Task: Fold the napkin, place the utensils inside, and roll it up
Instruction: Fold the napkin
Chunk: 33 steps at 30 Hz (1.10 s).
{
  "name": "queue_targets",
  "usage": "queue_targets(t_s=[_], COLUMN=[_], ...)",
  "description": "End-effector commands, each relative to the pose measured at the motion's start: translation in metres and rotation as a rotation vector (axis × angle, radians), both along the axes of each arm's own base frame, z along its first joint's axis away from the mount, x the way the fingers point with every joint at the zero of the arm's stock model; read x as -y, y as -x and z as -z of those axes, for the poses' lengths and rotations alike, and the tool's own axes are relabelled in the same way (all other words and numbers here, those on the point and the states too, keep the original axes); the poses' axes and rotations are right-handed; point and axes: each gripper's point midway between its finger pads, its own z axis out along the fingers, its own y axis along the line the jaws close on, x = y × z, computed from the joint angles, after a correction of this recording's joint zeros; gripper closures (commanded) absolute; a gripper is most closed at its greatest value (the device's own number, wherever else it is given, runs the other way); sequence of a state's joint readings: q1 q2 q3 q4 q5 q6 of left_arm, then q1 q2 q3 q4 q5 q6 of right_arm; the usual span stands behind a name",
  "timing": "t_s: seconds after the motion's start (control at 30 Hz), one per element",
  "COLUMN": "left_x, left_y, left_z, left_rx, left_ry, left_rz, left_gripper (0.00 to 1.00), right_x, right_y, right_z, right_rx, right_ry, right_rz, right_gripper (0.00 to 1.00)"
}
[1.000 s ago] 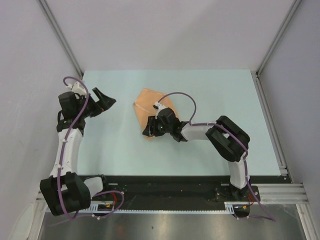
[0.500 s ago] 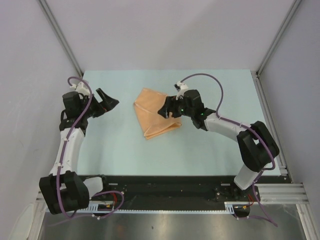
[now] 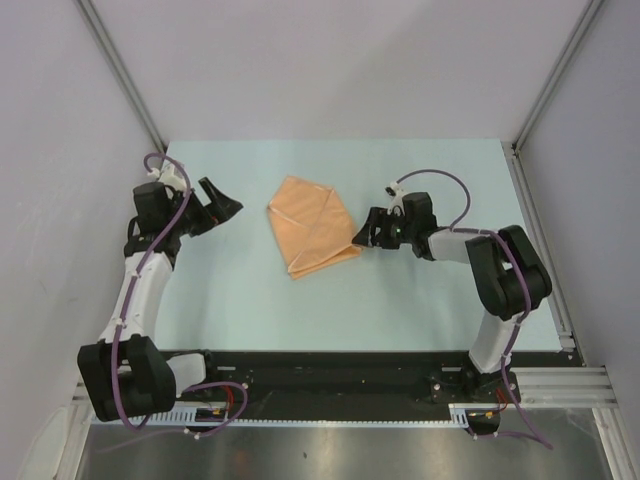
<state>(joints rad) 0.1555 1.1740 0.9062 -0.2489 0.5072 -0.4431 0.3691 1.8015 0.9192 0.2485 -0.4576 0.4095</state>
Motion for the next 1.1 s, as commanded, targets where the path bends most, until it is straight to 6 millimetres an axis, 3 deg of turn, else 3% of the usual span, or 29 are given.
queue_targets(t_s=[0.0,0.23,0.53,0.8,0.87,1.03,1.07], left_x=[0.004,0.004,0.004,0.012,0.015,0.041,0.047], left_y=[-0.002,-0.002,-0.002,0.0,0.0,0.017,0.027], left_z=[-0.003,-0.001,-0.001,0.001,0.003,0.02,0.039], left_rx=[0.021,0.015,0.014,0.011,0.003,-0.027,-0.061], left_ry=[-0.014,-0.013,-0.009,-0.016,-0.028,0.006,0.023], left_rz=[0.02,0.019,0.021,0.039,0.042,0.083,0.086], left_gripper=[0.0,0.0,0.0,0.0,0.0,0.01,0.0], right_x=[-0.015,-0.008,-0.007,-0.006,-0.008,-0.006,-0.006], right_y=[0.01,0.006,0.002,0.003,0.005,0.015,0.016], right_z=[-0.004,0.007,0.021,0.026,0.023,0.018,0.011], right_rx=[-0.014,-0.049,-0.075,-0.087,-0.092,-0.102,-0.094], right_ry=[-0.159,-0.208,-0.181,-0.177,-0.202,-0.222,-0.233], right_rz=[-0.111,-0.084,-0.075,-0.07,-0.068,-0.028,-0.013], right_gripper=[0.32,0.38,0.56,0.84,1.0,1.0,1.0])
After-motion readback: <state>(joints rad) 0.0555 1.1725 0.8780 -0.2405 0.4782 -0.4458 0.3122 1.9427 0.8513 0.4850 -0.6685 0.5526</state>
